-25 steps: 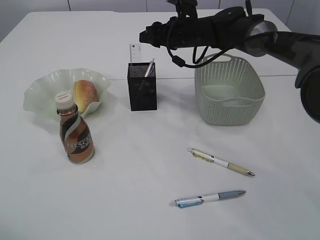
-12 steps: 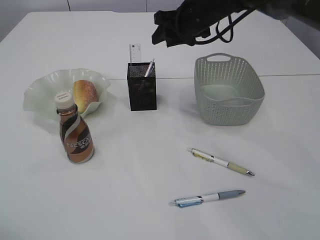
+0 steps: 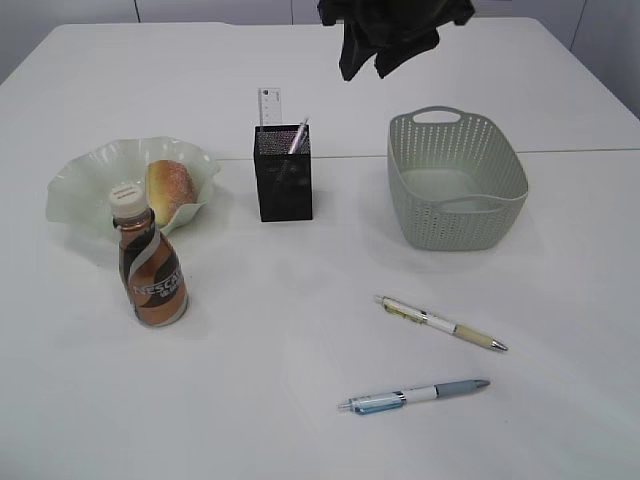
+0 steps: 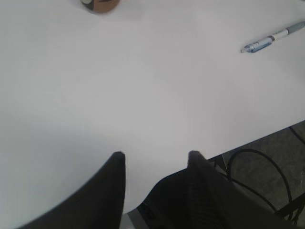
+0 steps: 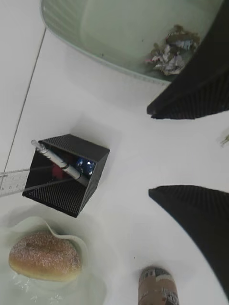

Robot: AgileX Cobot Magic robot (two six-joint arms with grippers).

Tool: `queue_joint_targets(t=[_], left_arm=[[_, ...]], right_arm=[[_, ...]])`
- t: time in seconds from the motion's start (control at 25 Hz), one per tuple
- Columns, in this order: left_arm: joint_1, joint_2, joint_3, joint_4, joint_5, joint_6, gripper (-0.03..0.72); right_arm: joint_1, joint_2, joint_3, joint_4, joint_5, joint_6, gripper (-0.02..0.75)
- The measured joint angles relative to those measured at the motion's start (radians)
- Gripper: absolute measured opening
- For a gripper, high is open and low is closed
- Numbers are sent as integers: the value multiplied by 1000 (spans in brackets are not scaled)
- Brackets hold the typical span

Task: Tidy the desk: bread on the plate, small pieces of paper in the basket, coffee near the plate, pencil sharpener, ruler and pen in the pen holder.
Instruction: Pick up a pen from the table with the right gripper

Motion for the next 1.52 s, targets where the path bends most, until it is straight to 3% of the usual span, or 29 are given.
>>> queue_joint_targets(t=[0.36,0.72,1.0,1.52], left_arm=[[0,0,0,0,14,0,316],[0,0,0,0,16,0,316],[0,0,0,0,16,0,316],[0,0,0,10,-1,8,316]], right_arm=[[50,-66,40,-86,9,57,338],[120,-168,435,-104,7,60,337],[123,-175,621,-143,-2,2,336],[123,-140,698,-196,-17,-154,335]])
